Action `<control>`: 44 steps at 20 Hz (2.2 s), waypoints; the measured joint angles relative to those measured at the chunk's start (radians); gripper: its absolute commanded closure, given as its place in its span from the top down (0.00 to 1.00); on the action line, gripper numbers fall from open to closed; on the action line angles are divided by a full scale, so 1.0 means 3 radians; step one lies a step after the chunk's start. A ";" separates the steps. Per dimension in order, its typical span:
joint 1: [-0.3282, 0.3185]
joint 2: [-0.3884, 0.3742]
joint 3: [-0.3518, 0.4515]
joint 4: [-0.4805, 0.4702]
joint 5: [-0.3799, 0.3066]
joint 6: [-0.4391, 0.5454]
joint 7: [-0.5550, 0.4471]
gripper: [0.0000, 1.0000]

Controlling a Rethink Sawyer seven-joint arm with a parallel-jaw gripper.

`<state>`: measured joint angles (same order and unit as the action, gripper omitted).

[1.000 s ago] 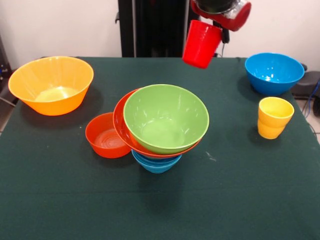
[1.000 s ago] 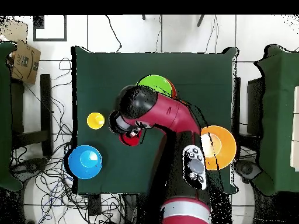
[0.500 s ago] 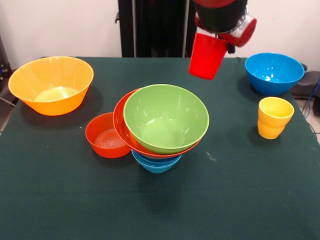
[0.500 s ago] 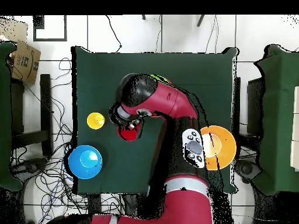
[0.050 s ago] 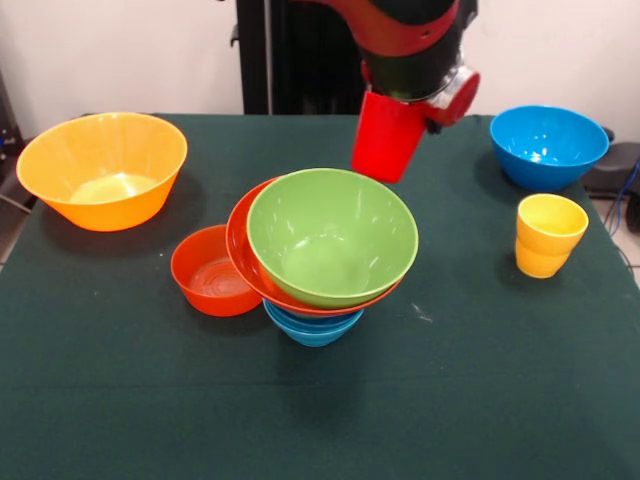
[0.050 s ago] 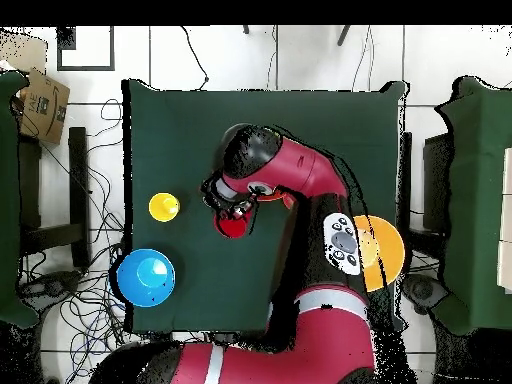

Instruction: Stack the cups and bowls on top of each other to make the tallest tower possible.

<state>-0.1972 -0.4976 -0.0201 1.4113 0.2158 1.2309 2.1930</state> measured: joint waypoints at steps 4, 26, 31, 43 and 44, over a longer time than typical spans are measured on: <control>-0.0074 0.0036 0.0000 -0.0033 -0.0127 0.0000 0.0000 0.00; -0.0194 -0.0298 0.0019 0.0169 -0.0281 0.0034 0.0000 0.00; -0.0195 -0.0504 0.0028 0.0272 -0.0260 0.0151 0.0000 0.00; -0.0195 -0.0795 0.0053 0.0302 -0.0242 0.0527 0.0000 0.00; -0.0195 -0.0801 0.0058 0.0303 -0.0243 0.0527 0.0000 0.00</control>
<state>-0.2556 -0.7377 -0.0027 1.5022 0.1430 1.3891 2.1930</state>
